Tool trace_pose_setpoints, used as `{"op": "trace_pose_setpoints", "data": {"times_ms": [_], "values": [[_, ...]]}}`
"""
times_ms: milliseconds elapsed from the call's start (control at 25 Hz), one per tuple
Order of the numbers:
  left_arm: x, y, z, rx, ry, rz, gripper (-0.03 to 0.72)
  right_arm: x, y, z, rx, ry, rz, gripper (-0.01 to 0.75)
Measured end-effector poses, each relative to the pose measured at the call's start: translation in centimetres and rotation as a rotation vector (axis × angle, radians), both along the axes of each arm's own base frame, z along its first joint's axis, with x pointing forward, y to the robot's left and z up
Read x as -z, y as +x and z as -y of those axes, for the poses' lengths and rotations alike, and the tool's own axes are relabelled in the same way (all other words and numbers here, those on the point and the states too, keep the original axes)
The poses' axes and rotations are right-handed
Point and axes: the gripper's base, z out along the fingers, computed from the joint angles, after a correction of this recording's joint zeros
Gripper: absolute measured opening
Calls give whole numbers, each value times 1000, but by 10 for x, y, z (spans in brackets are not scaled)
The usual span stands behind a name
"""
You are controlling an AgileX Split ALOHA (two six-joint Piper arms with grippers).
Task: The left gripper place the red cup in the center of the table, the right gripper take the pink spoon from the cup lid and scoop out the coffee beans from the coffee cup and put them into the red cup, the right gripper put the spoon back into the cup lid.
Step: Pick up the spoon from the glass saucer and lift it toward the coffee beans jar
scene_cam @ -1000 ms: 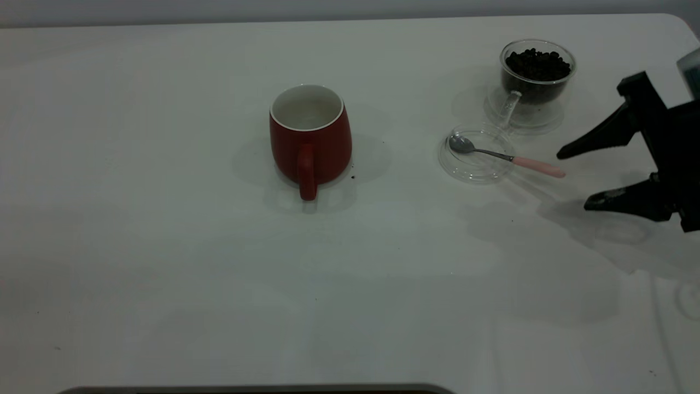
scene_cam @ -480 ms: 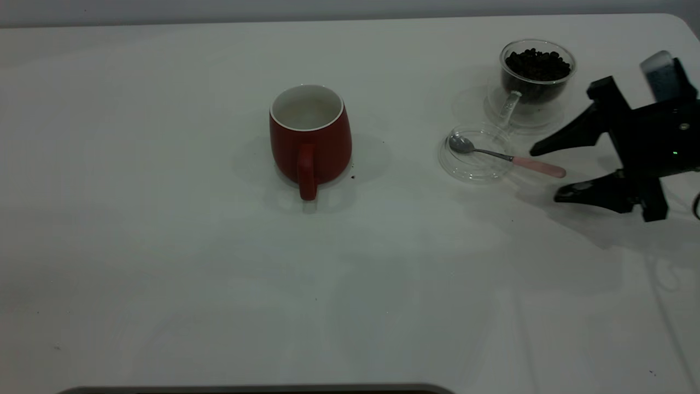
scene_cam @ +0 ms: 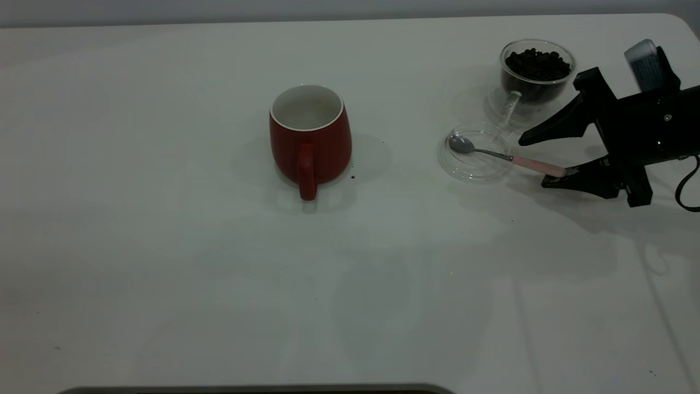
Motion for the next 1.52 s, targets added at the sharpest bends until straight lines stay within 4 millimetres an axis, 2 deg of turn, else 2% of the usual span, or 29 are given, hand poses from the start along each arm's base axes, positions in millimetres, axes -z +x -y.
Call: {"op": "trace_pose_setpoints", "data": {"times_ms": [240, 400, 560, 760, 960, 1320, 1520], "values": [[0, 0, 0, 1, 2, 0, 569, 0, 1, -1, -4, 11, 7, 563], [0, 0, 0, 1, 2, 0, 569, 0, 1, -1, -8, 15, 11, 471], [0, 0, 0, 1, 2, 0, 569, -2, 2, 8, -10, 19, 49, 361], [0, 0, 0, 1, 1, 0, 569, -7, 4, 22, -2, 40, 104, 293], [0, 0, 0, 1, 1, 0, 569, -8, 4, 23, -12, 43, 124, 216], [0, 0, 0, 0, 0, 0, 569, -9, 4, 23, -25, 41, 139, 196], [0, 0, 0, 0, -1, 0, 569, -9, 3, 22, -52, 37, 146, 109]]}}
